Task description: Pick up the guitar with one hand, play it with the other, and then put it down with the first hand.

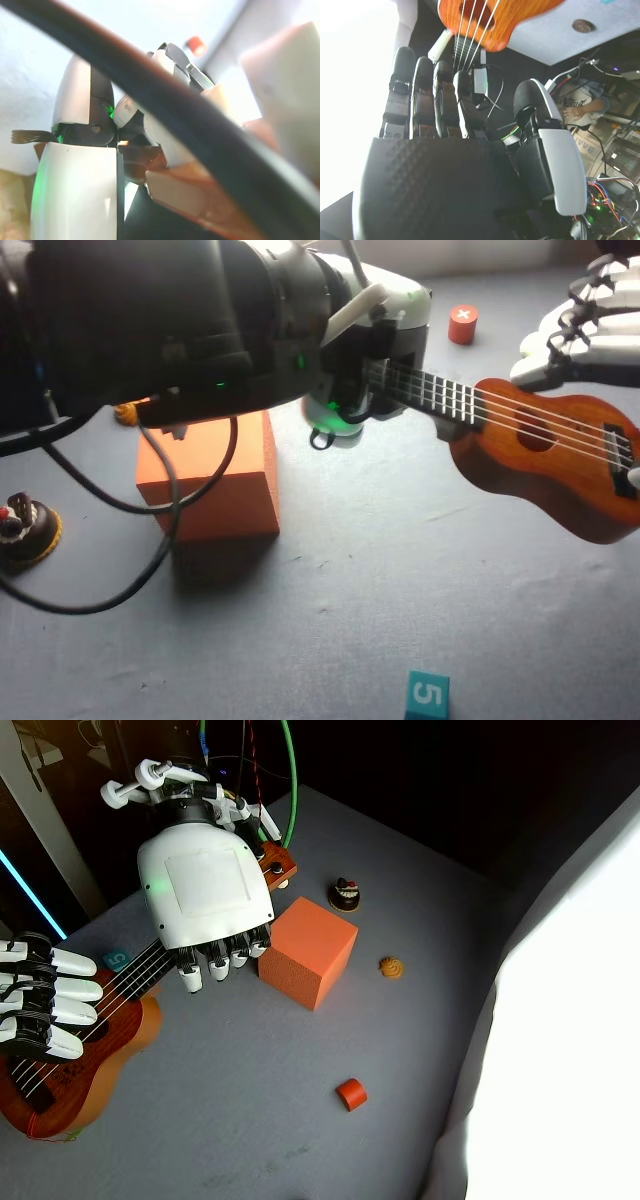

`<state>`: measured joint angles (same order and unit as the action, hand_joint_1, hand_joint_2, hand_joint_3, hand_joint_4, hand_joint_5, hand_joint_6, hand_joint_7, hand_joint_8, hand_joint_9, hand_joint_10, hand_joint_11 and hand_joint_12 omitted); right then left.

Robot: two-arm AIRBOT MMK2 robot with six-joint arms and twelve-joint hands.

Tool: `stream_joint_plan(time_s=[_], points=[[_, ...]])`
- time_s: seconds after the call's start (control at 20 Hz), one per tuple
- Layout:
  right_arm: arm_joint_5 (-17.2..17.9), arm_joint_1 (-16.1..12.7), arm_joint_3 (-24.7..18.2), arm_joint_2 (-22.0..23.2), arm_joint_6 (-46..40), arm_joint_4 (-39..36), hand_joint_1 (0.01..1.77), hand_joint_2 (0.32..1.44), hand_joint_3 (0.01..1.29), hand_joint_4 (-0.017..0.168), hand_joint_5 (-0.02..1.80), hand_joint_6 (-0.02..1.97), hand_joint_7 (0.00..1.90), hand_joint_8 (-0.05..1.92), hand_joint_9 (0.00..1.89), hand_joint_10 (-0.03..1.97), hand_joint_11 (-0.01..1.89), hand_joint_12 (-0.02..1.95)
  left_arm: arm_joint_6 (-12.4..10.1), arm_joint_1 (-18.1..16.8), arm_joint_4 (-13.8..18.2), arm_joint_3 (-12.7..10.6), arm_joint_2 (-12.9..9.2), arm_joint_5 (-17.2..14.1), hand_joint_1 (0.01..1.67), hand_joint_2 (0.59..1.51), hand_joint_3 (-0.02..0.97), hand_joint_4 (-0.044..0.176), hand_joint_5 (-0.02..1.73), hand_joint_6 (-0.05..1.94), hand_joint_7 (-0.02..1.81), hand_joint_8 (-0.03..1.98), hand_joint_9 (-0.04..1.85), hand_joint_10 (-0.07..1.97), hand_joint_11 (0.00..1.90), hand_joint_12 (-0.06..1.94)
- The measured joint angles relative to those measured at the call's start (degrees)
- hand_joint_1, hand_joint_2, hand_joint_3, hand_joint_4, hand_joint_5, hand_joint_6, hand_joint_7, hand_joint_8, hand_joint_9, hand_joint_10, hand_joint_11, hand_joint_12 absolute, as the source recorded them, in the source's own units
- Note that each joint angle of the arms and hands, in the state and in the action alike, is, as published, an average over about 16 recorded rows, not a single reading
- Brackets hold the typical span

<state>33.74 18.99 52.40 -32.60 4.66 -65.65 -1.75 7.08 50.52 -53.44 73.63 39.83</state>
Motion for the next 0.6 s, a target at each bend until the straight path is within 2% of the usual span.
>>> stream_joint_plan(time_s=[0.35,0.6], points=[[-1.03,-0.27,0.08,0.46,-1.57,-2.55,0.30,1.35,0.02,0.003,0.03,0.37,0.18,0.02,0.02,0.48,0.02,0.82,0.54,-1.47,-0.63,1.99,-1.59,-0.73,1.48,1.085,-0.017,0.073,1.20,1.89,1.27,1.98,1.39,1.91,1.45,1.90],[-1.94,-0.25,0.10,0.59,-1.67,-3.08,0.29,1.36,0.02,0.003,0.04,0.31,0.18,0.01,0.02,0.49,0.02,0.87,0.56,-1.91,-0.70,2.55,-1.66,-0.87,1.48,1.085,-0.016,0.071,1.19,1.89,1.27,1.98,1.38,1.91,1.43,1.90]])
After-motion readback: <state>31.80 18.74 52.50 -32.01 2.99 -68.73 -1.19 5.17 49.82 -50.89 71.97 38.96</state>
